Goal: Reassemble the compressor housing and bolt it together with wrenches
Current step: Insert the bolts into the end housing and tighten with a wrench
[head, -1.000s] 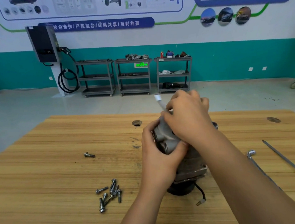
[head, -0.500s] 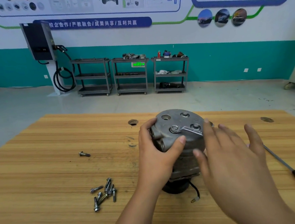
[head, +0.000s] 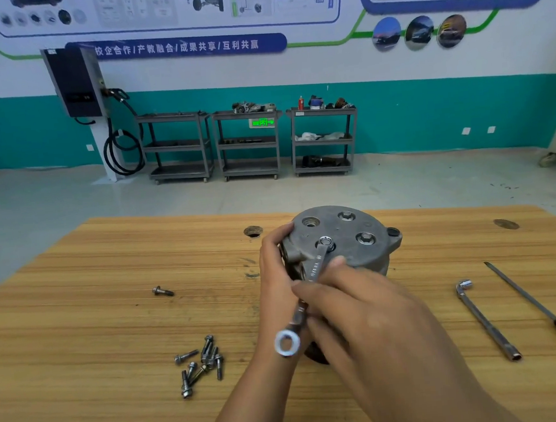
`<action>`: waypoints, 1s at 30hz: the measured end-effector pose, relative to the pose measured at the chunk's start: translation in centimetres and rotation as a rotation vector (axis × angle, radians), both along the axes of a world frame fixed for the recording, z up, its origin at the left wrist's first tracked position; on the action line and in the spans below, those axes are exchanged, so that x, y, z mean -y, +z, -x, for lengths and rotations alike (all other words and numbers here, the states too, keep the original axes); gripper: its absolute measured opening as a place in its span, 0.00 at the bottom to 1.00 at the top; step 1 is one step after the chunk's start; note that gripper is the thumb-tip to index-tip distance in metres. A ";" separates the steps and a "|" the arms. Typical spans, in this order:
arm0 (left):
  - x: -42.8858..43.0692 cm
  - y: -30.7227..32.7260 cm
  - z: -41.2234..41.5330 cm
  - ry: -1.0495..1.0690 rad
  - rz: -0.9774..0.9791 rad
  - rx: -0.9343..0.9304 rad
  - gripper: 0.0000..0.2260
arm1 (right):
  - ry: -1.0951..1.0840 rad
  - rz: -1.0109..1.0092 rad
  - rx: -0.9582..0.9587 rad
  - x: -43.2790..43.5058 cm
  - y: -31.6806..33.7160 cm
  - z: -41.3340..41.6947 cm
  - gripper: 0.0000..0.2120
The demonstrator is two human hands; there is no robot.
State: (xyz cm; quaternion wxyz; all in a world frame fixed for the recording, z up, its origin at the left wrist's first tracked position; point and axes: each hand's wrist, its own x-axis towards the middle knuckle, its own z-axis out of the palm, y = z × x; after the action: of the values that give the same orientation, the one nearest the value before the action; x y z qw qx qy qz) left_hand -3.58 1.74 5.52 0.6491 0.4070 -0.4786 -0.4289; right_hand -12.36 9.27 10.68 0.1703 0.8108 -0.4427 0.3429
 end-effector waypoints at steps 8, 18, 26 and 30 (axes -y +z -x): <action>-0.2 0.3 -0.1 0.012 0.033 0.276 0.23 | -0.054 -0.129 0.042 6.3 2.2 -1.0 0.08; -0.7 0.4 -0.5 -0.011 0.058 0.221 0.31 | -0.465 -0.101 0.238 8.7 1.6 2.7 0.18; -0.6 0.2 -0.4 0.001 0.070 0.193 0.31 | -0.392 -0.290 -0.042 2.1 2.0 4.2 0.23; -0.4 0.1 -0.4 -0.002 0.062 0.193 0.30 | -0.169 -0.380 -0.077 -0.1 3.8 4.2 0.25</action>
State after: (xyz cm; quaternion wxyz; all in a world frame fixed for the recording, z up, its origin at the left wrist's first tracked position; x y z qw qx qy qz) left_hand -3.22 2.16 5.57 0.6118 0.4258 -0.5524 -0.3731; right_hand -16.56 9.36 14.43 0.0594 0.8009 -0.5590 0.2063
